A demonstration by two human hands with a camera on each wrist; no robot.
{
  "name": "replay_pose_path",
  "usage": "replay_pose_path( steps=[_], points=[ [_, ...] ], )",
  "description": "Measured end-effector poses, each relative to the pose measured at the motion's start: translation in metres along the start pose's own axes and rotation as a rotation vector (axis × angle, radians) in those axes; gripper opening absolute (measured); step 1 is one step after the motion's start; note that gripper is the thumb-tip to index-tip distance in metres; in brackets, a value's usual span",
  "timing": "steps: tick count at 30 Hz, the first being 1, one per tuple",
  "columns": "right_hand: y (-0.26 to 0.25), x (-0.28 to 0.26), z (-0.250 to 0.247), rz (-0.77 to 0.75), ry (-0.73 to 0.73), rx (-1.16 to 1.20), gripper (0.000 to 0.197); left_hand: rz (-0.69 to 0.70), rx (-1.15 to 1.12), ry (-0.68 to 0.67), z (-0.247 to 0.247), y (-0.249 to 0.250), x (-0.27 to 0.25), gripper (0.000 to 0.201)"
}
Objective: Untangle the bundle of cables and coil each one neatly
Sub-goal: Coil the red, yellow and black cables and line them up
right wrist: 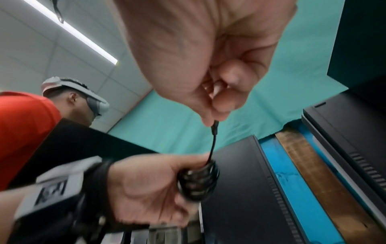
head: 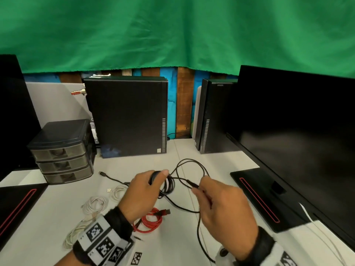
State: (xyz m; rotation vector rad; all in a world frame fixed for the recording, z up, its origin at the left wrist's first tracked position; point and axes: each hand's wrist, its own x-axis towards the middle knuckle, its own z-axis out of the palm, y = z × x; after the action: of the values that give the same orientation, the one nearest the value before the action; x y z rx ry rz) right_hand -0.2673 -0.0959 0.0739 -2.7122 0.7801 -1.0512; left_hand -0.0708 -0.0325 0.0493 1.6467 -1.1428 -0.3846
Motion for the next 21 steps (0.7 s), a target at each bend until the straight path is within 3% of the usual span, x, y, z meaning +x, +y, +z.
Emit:
replay_pose_path(
  steps=[3,7,11,13,17,21],
  points=[
    [0.006,0.005,-0.015,0.064,-0.029,0.089,0.028,0.041,0.001,0.029,-0.009,0.002,0.004,0.038],
    [0.012,0.009,-0.017,0.193,-0.246,0.087,0.017,0.052,-0.061,-0.014,-0.012,0.011,-0.001,0.035],
    [0.004,0.009,-0.007,0.242,-0.381,0.275,0.026,0.137,0.037,-0.082,-0.001,0.010,-0.010,0.047],
    [0.003,0.007,0.004,0.276,-0.387,0.430,0.014,0.154,0.020,-0.072,0.006,0.010,-0.013,0.046],
    [0.014,0.007,0.015,0.364,-0.380,0.528,0.014,0.118,-0.068,0.006,0.008,0.016,-0.013,0.032],
    [0.020,0.009,0.019,0.425,-0.380,0.670,0.011,-0.017,-0.245,-0.027,0.009,0.018,-0.013,0.034]
  ],
)
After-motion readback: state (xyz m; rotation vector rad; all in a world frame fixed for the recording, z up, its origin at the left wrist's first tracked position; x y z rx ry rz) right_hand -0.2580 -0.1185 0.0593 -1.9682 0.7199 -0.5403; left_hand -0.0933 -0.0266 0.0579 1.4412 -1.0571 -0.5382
